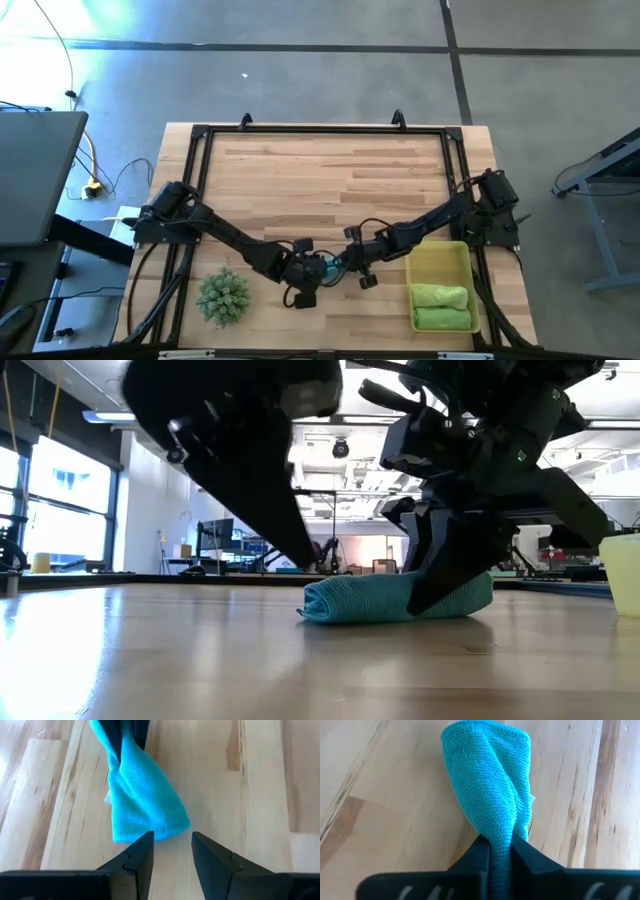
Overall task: Roll microfiber towels into tight, uniform cylinder then place into a basket
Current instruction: Roll the blue microfiber cloth, then put the blue microfiber cloth into the yellow bin
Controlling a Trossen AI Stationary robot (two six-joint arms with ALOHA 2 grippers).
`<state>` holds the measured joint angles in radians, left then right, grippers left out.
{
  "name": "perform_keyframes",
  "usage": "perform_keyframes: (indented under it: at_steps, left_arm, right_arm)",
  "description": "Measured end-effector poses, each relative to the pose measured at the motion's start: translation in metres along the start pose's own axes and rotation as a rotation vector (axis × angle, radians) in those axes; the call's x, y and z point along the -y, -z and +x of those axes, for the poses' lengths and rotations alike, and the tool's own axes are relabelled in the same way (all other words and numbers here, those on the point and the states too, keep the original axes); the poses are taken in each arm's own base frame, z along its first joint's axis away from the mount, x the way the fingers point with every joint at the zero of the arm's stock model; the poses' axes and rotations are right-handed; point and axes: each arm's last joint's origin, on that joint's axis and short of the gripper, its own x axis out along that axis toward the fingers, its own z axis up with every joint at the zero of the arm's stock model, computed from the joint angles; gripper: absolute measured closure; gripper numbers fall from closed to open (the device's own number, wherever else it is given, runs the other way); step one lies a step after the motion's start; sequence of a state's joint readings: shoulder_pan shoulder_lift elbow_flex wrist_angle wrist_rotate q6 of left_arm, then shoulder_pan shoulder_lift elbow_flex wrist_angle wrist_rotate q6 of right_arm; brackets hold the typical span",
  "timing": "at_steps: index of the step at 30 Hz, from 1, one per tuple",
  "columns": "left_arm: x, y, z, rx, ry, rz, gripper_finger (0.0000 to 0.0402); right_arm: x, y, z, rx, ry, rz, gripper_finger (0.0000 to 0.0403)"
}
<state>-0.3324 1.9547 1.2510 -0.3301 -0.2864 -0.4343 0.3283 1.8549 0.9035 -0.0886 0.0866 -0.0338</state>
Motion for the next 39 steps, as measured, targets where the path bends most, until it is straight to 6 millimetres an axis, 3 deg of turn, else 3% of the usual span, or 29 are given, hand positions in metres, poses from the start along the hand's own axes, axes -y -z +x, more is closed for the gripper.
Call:
perform_keyframes:
  at_steps: [4,10,19,29,34,39]
  left_arm:
    - [0.003,0.0,-0.006,0.0,-0.002,0.007,0.028]
    - [0.003,0.003,-0.009,-0.015,-0.02,0.006,0.028]
    - [0.001,0.003,-0.009,-0.015,-0.043,-0.004,0.028]
    - [0.0,0.003,-0.009,-0.019,-0.05,-0.01,0.028]
    - [0.0,0.003,-0.009,-0.017,-0.05,-0.015,0.028]
    - [0.0,0.002,-0.009,-0.009,-0.066,-0.037,0.028]
  right_arm:
    - [0.0,0.002,-0.007,-0.022,-0.011,-0.015,0.0396]
    - [0.002,0.004,-0.039,-0.06,-0.04,-0.034,0.0396]
    - [-0.006,0.002,-0.106,-0.016,-0.064,0.017,0.0397]
    - [-0.03,0.037,-0.187,-0.082,-0.023,0.173,0.0398]
    - [-0.046,0.058,-0.203,-0.18,0.038,0.262,0.0397]
    - [-0.063,0.072,-0.206,-0.273,0.087,0.35,0.0396]
